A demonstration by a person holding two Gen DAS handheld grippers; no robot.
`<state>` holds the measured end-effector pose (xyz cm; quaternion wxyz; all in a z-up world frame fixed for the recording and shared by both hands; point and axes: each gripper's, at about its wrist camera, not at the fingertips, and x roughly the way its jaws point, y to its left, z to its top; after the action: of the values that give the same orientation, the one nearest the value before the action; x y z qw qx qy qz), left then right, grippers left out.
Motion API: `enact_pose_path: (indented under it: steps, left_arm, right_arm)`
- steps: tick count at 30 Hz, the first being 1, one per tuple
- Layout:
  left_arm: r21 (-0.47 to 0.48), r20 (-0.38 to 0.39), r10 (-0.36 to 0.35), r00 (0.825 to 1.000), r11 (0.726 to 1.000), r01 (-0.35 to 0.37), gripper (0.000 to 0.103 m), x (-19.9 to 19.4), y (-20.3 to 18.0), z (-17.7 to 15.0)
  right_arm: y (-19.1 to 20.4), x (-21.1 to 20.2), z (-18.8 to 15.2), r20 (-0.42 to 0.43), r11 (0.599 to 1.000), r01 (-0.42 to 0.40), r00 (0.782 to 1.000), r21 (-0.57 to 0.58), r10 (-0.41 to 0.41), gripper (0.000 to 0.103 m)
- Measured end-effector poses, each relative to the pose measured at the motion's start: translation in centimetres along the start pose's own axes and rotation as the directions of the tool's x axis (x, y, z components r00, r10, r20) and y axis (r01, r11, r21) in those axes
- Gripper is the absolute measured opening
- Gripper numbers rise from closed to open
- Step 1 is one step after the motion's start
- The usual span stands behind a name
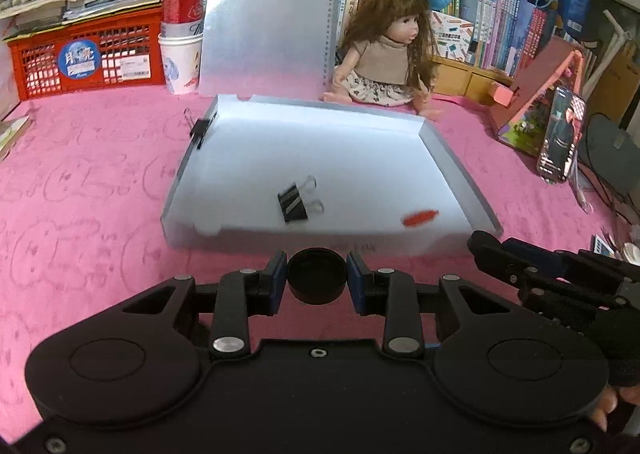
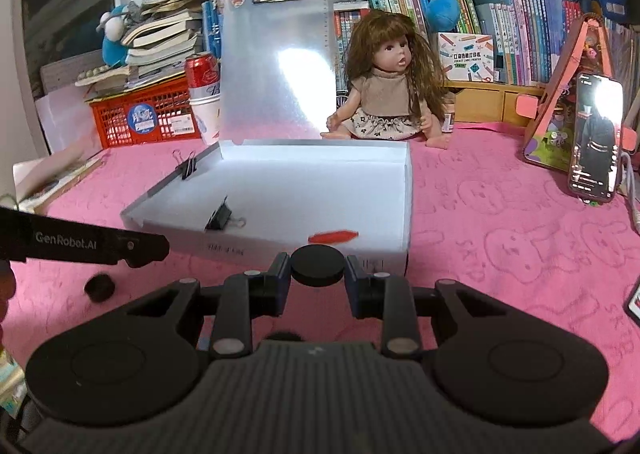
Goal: Organize rigid objects
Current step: 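Carry the puck into the white box with the left tool while the right tool carries its puck in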
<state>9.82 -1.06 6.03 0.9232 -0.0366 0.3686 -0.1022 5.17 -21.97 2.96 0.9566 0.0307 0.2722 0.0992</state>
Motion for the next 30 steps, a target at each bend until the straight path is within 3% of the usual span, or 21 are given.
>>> enact_pose_path:
  steps: [8, 16, 30]
  left_arm:
    - [-0.039, -0.052, -0.021, 0.998, 0.999, 0.019, 0.031, 4.1, 0.5, 5.3]
    - [-0.061, -0.072, 0.016, 0.997, 0.998, -0.021, 0.031, 8.9, 0.5, 8.7]
    - [0.01, -0.115, 0.086, 0.99, 0.996, -0.085, 0.031, 14.2, 0.1, 9.0]
  right_arm:
    - [-1.7, 4.3, 4.8, -0.092, 0.997, -0.036, 0.995, 0.07, 0.043, 0.035]
    - [-2.5, 9.0, 7.3, -0.164, 0.99, -0.041, 0.985, 0.133, 0.063, 0.035]
    - [-2.4, 13.3, 7.0, -0.262, 0.997, 0.004, 0.965, 0.08, 0.017, 0.035]
